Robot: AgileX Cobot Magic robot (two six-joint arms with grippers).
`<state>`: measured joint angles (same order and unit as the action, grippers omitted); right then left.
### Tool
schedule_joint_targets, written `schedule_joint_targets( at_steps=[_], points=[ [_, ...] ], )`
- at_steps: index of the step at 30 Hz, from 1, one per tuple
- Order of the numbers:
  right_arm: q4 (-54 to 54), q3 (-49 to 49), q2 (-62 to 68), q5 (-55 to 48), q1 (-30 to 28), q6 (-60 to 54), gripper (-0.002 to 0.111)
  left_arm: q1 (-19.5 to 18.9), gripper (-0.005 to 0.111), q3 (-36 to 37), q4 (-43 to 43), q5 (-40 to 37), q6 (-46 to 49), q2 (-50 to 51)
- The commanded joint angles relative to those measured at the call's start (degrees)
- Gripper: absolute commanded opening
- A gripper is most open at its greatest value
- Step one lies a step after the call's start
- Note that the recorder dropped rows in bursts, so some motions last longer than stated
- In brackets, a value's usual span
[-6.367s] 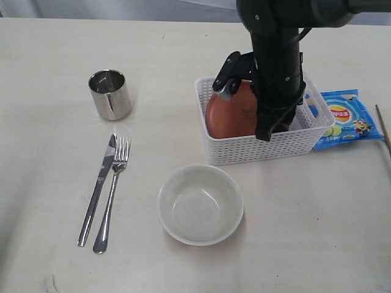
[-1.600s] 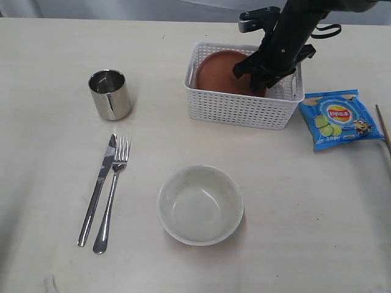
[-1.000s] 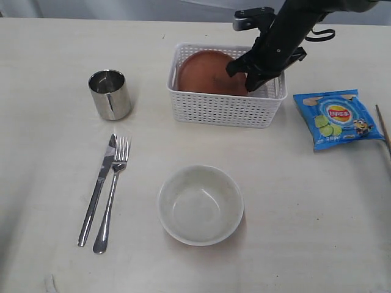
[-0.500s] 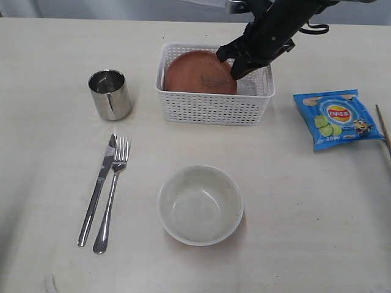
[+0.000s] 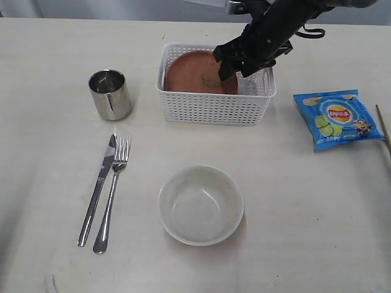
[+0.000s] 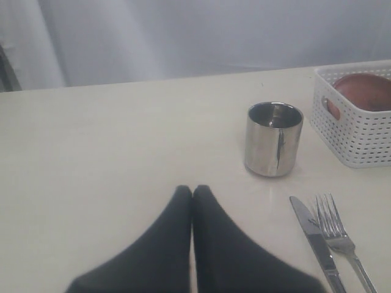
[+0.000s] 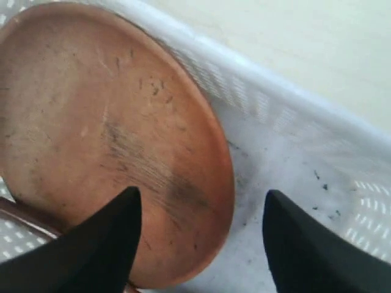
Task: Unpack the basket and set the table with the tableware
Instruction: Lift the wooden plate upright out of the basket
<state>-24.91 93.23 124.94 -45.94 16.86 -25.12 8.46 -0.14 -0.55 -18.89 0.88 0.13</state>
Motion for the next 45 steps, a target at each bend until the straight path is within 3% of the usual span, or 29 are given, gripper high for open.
schedule_joint_targets(
  at_steps=[1,12,15,19,27,45],
  points=[
    [-0.71,0.00,1.78,0.79,-0.01,-0.87,0.056,0.33,0.000,0.14,0.13,0.48,-0.15,-0.13],
    [-0.50,0.00,3.17,2.69,1.61,-0.87,0.054,0.33,0.000,0.14,0.13,0.48,-0.15,-0.13],
    [-0.27,0.00,3.87,2.67,2.32,-1.04,0.037,0.33,0.000,0.14,0.13,0.48,-0.15,-0.13],
    [-0.09,0.00,3.35,3.29,2.60,-1.31,-0.001,0.33,0.000,0.14,0.13,0.48,-0.15,-0.13],
    [7.39,0.00,-1.38,4.55,2.60,1.49,0.000,0.33,0.000,0.14,0.13,0.48,-0.15,-0.13],
    [9.16,0.00,-10.83,0.27,2.60,1.79,0.000,0.33,0.000,0.14,0.13,0.48,-0.15,-0.13]
  ],
)
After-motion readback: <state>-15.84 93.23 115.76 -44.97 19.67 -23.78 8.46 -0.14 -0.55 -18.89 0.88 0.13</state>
